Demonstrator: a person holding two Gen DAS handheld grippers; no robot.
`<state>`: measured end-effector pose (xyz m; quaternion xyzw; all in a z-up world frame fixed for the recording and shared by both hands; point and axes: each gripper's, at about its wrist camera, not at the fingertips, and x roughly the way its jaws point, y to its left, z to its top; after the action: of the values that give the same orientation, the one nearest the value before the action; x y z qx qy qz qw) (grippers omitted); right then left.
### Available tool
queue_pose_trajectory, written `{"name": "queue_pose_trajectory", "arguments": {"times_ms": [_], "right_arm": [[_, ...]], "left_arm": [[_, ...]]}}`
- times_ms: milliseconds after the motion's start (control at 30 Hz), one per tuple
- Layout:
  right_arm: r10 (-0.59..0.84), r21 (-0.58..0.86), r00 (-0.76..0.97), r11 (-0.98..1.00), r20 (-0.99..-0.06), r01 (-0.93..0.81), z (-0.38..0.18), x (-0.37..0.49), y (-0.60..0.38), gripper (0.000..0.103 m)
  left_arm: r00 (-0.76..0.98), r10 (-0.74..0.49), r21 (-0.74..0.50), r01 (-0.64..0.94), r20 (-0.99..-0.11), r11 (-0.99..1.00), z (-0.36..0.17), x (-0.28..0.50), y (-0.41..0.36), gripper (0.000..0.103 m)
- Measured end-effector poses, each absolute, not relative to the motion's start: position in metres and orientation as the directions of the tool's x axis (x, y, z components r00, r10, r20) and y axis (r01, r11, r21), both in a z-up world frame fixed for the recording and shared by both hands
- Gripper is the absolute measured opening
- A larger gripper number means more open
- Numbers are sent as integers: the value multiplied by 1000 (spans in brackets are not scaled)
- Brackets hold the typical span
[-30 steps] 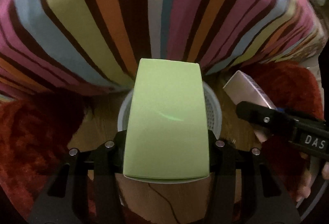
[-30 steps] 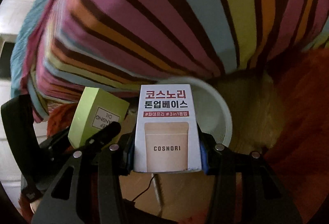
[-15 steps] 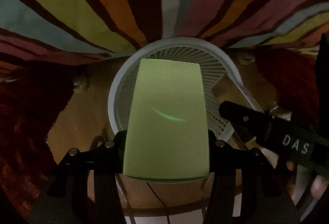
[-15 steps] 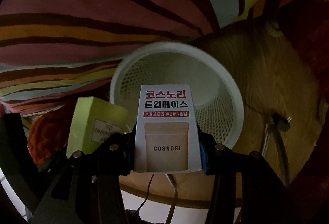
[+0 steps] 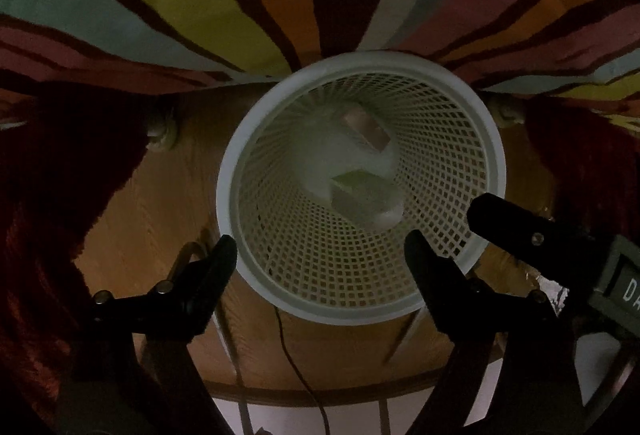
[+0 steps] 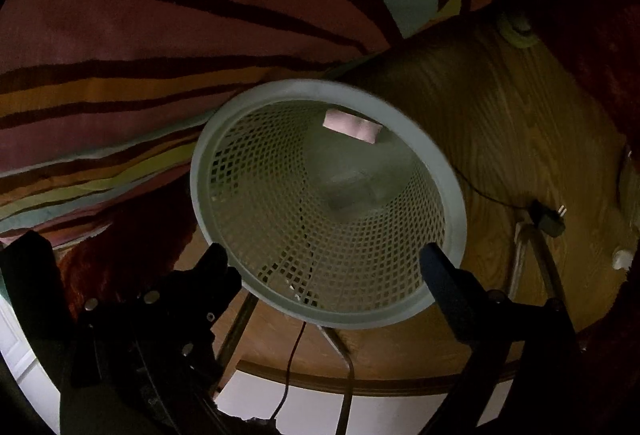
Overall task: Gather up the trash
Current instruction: 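Open both tools to drop the boxes into the wastebasket, then move both tools back over the bed toward the remaining items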
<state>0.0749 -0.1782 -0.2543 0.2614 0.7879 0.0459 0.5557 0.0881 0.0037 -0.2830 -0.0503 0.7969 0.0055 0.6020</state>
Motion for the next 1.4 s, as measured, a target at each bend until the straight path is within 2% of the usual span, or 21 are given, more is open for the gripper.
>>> {"name": "queue_pose_trajectory", "arguments": {"times_ms": [433,833,1100,1233,1400], "right_arm": [[479,378,-189,834,-857,401,-251,70,-195,92],[531,470,-70,798,-845,377,-207,64,-206,93],[537,544,96,808,-838,226,-141,68,-205,93],[468,507,260,856,-845,106,-98,71,-204,93],[413,449,430,893,-803,-20,-61,74,-204,93]], "left_arm": [[-225,-87,-62,-115,-970,991,-271,84,3,83],[-68,-160,-152,-107,-985,983,-216,76,7,83],[129,-221,-236,-114,-967,965,-163,72,21,83],[223,-219,-244,-93,-950,965,-139,67,23,83],[346,-201,-225,-29,-917,974,-108,67,22,83]]}}
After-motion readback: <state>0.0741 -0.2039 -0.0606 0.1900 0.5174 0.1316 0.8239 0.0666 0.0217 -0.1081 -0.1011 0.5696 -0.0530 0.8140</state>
